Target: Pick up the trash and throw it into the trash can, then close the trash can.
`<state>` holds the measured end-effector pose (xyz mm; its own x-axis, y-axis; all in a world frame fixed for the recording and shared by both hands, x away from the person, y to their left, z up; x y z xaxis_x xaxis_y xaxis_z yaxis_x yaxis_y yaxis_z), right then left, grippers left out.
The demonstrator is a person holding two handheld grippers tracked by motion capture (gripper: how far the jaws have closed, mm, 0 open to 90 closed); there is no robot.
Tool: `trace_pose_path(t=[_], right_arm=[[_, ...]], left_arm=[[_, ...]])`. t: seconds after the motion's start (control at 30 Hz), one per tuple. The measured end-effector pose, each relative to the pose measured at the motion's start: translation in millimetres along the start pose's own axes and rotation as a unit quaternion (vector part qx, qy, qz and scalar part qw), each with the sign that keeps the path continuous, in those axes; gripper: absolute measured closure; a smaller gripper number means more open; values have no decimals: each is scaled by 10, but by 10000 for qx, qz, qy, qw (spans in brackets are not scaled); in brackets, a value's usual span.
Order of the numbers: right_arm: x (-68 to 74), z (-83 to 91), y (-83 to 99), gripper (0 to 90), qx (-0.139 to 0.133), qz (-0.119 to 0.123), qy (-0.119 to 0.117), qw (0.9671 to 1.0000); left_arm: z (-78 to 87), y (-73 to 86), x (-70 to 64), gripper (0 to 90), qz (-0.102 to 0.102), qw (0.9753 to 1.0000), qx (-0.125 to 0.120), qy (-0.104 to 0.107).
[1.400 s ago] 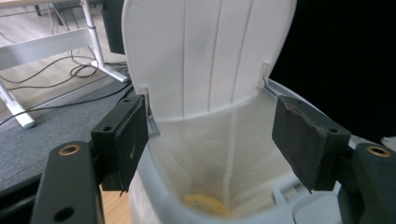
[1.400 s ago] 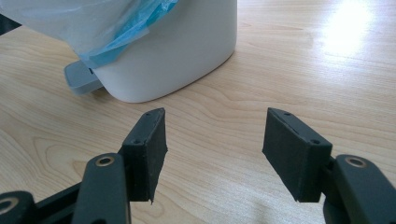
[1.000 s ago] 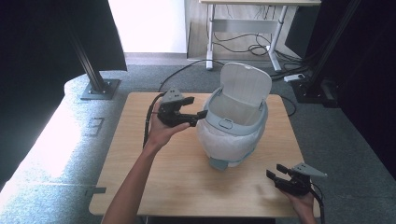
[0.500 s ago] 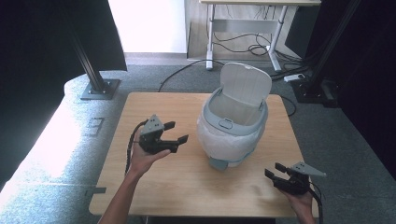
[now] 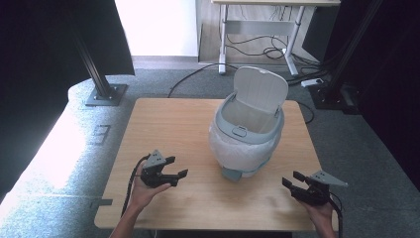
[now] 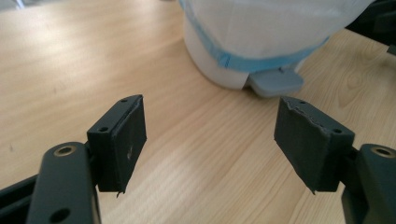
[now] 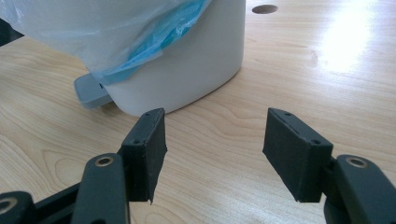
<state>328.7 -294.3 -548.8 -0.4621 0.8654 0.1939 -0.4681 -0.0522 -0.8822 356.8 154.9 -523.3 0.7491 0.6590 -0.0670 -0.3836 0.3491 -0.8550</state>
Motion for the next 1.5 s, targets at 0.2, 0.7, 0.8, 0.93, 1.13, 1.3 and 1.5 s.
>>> trace_pose_path(t=[0.2, 0.7, 0.8, 0.93, 1.13, 1.3, 1.5], right_arm=[[-17, 68, -123, 382, -157, 11, 58, 9999], [-6, 338, -1122, 370, -772, 144, -84, 9969], [12, 329, -1304, 365, -824, 170, -126, 9964], [48, 300, -1532, 361, -876, 201, -213, 9957], [210, 202, -1908, 339, -889, 371, -350, 9947], [281, 110, -2074, 337, -897, 342, -463, 9943], [349, -76, -2318, 328, -870, 308, -532, 9943]], left_arm=[[-3, 31, 10, 251, 22, 10000, 26, -24], [-6, 146, 62, 254, 159, 9998, 72, -36], [-21, 170, 73, 255, 175, 9998, 91, -50], [-46, 191, 68, 256, 140, 9998, 149, -66], [-93, 223, 39, 260, 118, 9997, 219, 7], [-99, 229, 21, 260, 106, 9997, 231, 34], [-103, 231, 24, 263, 152, 9996, 216, 79]])
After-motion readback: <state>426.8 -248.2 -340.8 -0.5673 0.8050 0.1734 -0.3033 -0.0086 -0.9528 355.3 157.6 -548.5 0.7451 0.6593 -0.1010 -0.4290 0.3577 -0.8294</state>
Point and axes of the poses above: each handheld gripper's, and its own axes: z roughly backward along the jaws, y roughly out of its underside, x roughly to its left, the point moved 6 cm from there along -z, roughly forward along the jaws, and after that the axes turned 3 degrees about -z, right-handed, at the moved point
